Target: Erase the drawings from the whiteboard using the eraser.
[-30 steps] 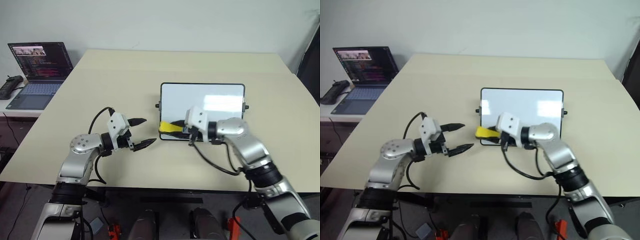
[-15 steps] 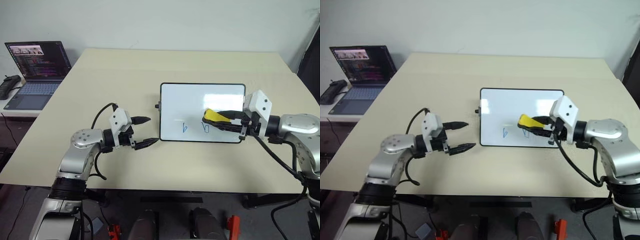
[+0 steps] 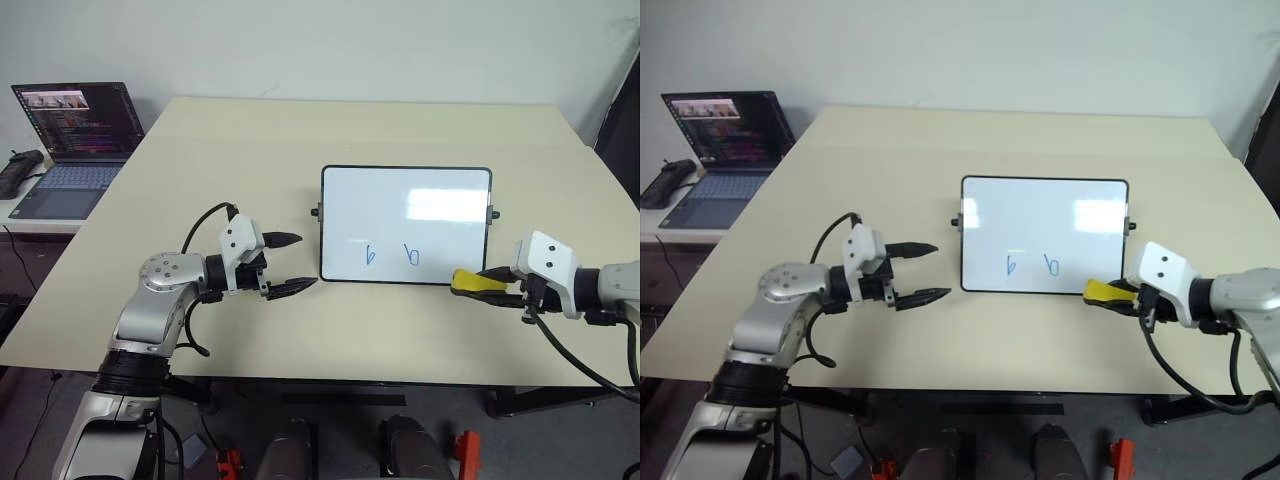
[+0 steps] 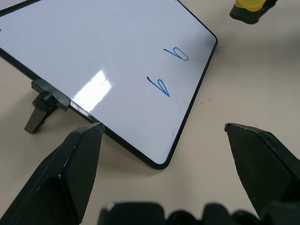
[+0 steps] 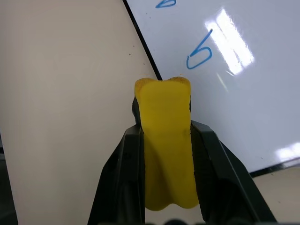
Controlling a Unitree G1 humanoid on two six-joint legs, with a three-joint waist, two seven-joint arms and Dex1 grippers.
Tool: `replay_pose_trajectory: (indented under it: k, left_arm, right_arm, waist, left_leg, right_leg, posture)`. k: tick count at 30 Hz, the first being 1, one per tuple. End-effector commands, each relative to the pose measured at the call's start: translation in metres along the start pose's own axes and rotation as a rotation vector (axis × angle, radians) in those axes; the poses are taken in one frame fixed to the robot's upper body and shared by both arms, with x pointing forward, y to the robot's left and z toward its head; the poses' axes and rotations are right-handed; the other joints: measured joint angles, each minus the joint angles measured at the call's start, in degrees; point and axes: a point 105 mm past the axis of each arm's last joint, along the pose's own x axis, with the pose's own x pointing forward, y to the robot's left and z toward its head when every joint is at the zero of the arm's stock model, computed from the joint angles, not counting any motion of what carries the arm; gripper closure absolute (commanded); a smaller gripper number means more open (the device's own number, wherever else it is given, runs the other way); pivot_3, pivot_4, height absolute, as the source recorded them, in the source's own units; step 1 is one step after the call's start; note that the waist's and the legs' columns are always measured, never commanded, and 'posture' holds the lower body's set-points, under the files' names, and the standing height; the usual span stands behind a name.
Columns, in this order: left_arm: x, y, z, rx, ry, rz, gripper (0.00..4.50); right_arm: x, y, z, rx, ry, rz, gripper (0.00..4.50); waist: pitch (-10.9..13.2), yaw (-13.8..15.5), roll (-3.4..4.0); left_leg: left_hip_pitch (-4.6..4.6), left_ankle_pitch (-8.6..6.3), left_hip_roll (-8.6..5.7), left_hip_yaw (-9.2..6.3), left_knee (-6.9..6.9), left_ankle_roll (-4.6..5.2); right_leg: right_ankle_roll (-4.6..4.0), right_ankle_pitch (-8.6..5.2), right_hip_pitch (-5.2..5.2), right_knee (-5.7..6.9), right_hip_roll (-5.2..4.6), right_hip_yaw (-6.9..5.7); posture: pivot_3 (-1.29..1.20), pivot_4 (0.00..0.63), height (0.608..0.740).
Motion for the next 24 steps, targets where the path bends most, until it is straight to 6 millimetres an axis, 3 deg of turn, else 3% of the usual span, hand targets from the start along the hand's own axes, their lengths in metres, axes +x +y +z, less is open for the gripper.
replay_pose_trajectory:
  k: [1, 18, 21, 24]
  left_arm:
    - [0.0, 0.001, 0.013, 0.063, -0.016, -0.004, 0.0]
    - [0.001, 0.0, 0.01, 0.055, -0.006, -0.012, 0.0]
    - [0.001, 0.001, 0.01, 0.058, -0.004, -0.011, 0.0]
    - [0.002, -0.001, 0.01, 0.059, -0.004, -0.015, 0.0]
  right_arm:
    - [-0.005, -0.005, 0.011, -0.053, -0.02, -0.022, 3.51]
    - [0.0, -0.007, 0.019, -0.066, -0.04, -0.005, 3.51]
    - [0.002, -0.013, 0.027, -0.085, -0.079, -0.025, 3.51]
    - [0.009, -0.018, 0.048, -0.081, -0.186, -0.051, 3.51]
  waist:
    - [0.0, 0.1, 0.0]
    - [0.0, 0.1, -0.01]
    - [0.0, 0.1, -0.01]
    - [0.0, -0.1, -0.01]
  left_leg:
    - [-0.01, 0.0, 0.0, -0.01, 0.0, 0.0]
    - [-0.04, 0.0, -0.01, -0.03, -0.01, 0.0]
    - [-0.04, 0.0, -0.01, -0.01, -0.01, 0.0]
    - [-0.02, 0.0, 0.03, 0.0, -0.01, 0.0]
  right_leg:
    - [-0.01, 0.0, 0.0, 0.0, 0.0, 0.0]
    - [-0.05, 0.04, 0.02, -0.12, 0.0, -0.02]
    - [-0.04, 0.05, 0.02, -0.12, -0.01, -0.01]
    - [-0.05, 0.05, 0.02, -0.11, 0.01, -0.01]
  posture:
    - [0.0, 0.15, 0.74]
    - [0.0, 0.15, 0.74]
    - [0.0, 0.15, 0.74]
    - [0.0, 0.15, 0.74]
